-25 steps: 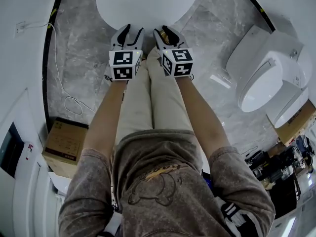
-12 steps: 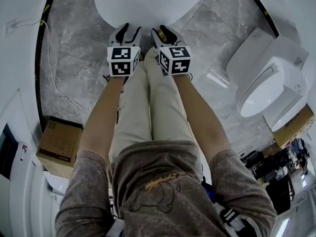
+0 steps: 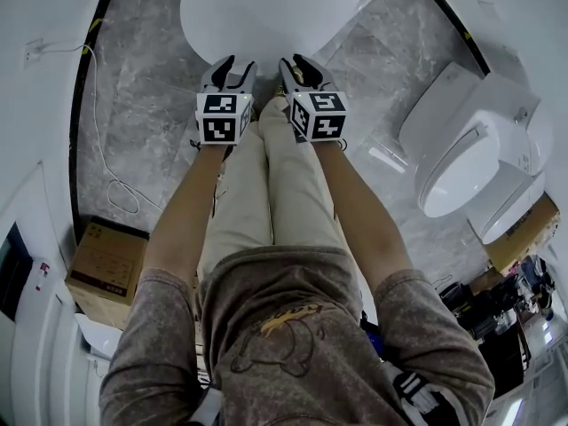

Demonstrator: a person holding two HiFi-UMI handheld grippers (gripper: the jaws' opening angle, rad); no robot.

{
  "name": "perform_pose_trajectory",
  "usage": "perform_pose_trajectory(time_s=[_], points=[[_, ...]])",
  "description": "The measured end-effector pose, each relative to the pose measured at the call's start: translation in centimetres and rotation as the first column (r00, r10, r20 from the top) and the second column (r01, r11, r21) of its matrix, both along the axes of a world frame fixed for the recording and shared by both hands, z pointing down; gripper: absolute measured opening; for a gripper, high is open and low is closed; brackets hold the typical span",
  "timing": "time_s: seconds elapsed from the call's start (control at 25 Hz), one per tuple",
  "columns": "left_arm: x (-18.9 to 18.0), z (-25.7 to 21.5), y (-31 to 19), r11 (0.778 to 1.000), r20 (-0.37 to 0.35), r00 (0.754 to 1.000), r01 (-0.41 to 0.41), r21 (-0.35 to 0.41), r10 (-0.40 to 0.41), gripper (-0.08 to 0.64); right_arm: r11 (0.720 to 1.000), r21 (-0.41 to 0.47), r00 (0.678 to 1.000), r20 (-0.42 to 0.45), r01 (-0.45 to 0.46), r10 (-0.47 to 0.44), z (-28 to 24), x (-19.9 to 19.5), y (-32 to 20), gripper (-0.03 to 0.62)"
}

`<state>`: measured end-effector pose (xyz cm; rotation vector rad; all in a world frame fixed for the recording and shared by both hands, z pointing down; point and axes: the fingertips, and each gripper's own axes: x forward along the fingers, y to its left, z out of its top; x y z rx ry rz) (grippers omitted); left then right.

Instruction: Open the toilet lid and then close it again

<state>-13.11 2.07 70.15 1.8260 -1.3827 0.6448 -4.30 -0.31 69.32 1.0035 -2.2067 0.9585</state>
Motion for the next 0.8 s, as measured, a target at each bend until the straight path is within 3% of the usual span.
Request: perform_pose_trajectory(time_s=[0.16,0.32,0.6,0.8], points=[[0.1,-7.5,-2.7,0.996,0.004,1.0,-0.009,0.083,0.009,0.181,0.998,0.063,1.0,0.027,0.004,-0.006,-7.0,-0.1,-2.1,0.127],[-0.2,-17.9,-5.2,0.982,-0.002,1.0,-0.004,0.189,0.005,0.181,0.99,0.139,0.997,0.073,0.0,-0.01,-16.4,0.2,-3.7,0.127],[0.6,-36.3,-6.1,0.94,-0.09,0.992,-0.052,0.336,0.087,0.181,0.956,0.293,0.98,0.191,0.003,-0.061,-33.8,0.9,-4.1,0.127],[0.8,-45.1,-4.4,0.899,-0.104,0.985,-0.078,0.43,0.135,0.141,0.923,0.378,0.957,0.235,0.07,-0.168,-42.4,1.9,-2.3,0.104]])
